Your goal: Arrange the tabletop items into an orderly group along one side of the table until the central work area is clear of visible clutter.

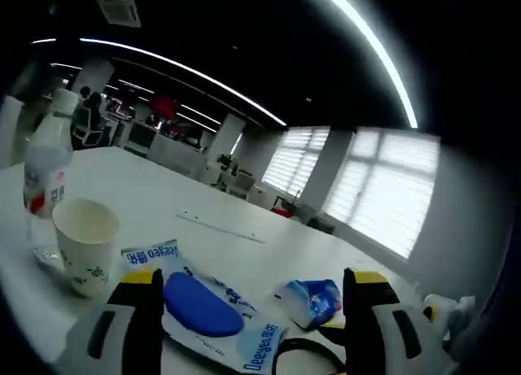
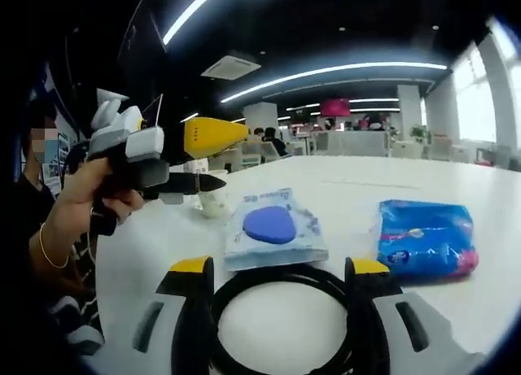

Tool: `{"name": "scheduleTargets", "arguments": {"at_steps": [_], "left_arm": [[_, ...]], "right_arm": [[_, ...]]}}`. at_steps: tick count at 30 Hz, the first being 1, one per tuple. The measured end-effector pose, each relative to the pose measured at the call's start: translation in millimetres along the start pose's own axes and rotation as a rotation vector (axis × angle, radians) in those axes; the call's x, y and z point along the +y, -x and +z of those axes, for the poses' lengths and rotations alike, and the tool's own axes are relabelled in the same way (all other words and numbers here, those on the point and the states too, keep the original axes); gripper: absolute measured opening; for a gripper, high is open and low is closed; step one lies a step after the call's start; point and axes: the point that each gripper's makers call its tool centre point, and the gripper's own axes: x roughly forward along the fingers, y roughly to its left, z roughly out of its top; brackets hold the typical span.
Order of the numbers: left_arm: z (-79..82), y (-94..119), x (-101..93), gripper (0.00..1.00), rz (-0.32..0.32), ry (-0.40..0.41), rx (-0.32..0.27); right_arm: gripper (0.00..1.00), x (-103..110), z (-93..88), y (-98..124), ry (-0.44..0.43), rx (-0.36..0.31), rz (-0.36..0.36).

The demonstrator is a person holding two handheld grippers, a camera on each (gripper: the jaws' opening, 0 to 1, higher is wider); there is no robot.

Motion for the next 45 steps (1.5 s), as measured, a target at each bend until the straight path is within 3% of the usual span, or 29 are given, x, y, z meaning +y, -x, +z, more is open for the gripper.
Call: {"name": "scheduleTargets", "arguments": {"at_steps": [3, 12, 16, 24, 28, 31, 38, 45], "left_arm": [[-3.6, 0.9, 7.0, 0.91, 0.022, 0.011, 0.005], [-7.2, 5.5, 23.7, 0.88, 0.053, 0.151, 0.003], [-7.4, 5.7, 26.8, 0.88, 0.069, 0.133, -0.007], [-6.8, 7.2, 35.9, 0.88, 0.108, 0.183, -0.065], [-10.6, 4.5, 40.3, 0.88, 0.108, 0.261, -0.069], [-10.8, 2.5, 43.7, 0.85, 0.112, 0.242, -0.084], [-25.1, -2.0, 50.4, 0.85, 0.114, 0.348, -0.056], [-23.9, -4.0, 51.5, 0.81, 0.119, 0.337, -0.066]], "right_arm": [[0.62, 0.1, 1.1, -2.1, -0.019, -0.003, 0.003], [0.62, 2.6, -1.0, -8.2, -0.063, 0.013, 0.011], [0.62, -0.5, 1.4, -10.6, -0.093, 0.005, 0.000], [0.60, -1.6, -3.0, -16.1, -0.102, 0.029, -0.011], [0.60, -1.0, -4.1, -17.9, -0.114, 0.030, -0.011], [0.60, -2.2, -4.2, -19.7, -0.126, 0.030, -0.020], [0.60, -10.6, -3.5, -25.0, -0.161, 0.029, -0.052], [0.57, -13.7, -3.7, -28.3, -0.197, 0.033, -0.070]]}}
